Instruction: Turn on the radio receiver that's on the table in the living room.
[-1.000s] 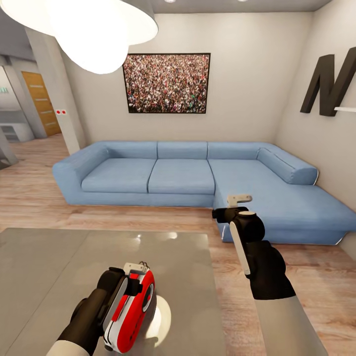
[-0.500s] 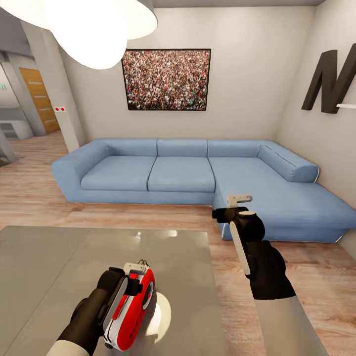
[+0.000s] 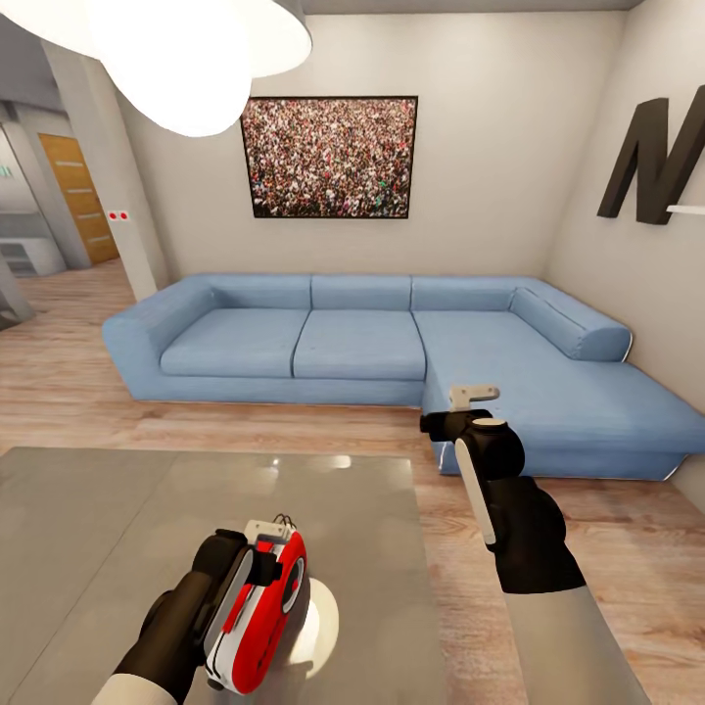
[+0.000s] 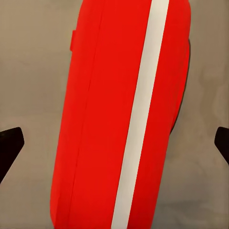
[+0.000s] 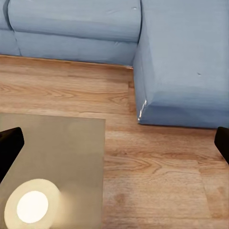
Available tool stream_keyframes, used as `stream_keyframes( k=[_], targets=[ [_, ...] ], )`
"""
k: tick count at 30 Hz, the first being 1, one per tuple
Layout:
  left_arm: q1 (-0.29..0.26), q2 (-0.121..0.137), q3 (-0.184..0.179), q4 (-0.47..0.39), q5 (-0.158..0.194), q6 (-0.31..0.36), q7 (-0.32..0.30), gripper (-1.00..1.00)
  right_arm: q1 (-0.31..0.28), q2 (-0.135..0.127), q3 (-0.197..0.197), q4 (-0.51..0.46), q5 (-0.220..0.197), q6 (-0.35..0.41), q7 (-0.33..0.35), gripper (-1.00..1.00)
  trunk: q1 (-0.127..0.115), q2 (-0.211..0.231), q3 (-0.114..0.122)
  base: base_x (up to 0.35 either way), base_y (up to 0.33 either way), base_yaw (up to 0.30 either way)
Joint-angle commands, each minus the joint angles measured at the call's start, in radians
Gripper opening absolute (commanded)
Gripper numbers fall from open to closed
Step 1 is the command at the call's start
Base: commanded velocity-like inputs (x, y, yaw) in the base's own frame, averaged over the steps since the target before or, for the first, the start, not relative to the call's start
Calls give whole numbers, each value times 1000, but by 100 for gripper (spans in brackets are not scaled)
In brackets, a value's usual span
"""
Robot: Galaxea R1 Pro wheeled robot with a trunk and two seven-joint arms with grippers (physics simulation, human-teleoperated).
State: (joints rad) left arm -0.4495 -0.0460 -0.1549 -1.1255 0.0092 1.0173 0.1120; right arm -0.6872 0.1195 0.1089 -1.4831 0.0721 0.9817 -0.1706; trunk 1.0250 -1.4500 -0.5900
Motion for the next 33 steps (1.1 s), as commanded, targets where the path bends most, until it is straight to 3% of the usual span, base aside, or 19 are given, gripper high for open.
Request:
stream_keyframes(
  k=[1, 20, 33],
  targets=[
    [0, 0, 0, 0, 0, 0, 0, 100, 0, 0, 0, 0, 0, 0, 0, 100, 0, 0, 0, 0, 0, 0],
    [0, 0, 0, 7, 0, 0, 0, 100, 0, -1, 0, 0, 0, 0, 0, 100, 0, 0, -21, 0, 0, 0],
    [0, 0, 0, 7, 0, 0, 0, 100, 0, -1, 0, 0, 0, 0, 0, 100, 0, 0, -23, 0, 0, 0]
  ],
)
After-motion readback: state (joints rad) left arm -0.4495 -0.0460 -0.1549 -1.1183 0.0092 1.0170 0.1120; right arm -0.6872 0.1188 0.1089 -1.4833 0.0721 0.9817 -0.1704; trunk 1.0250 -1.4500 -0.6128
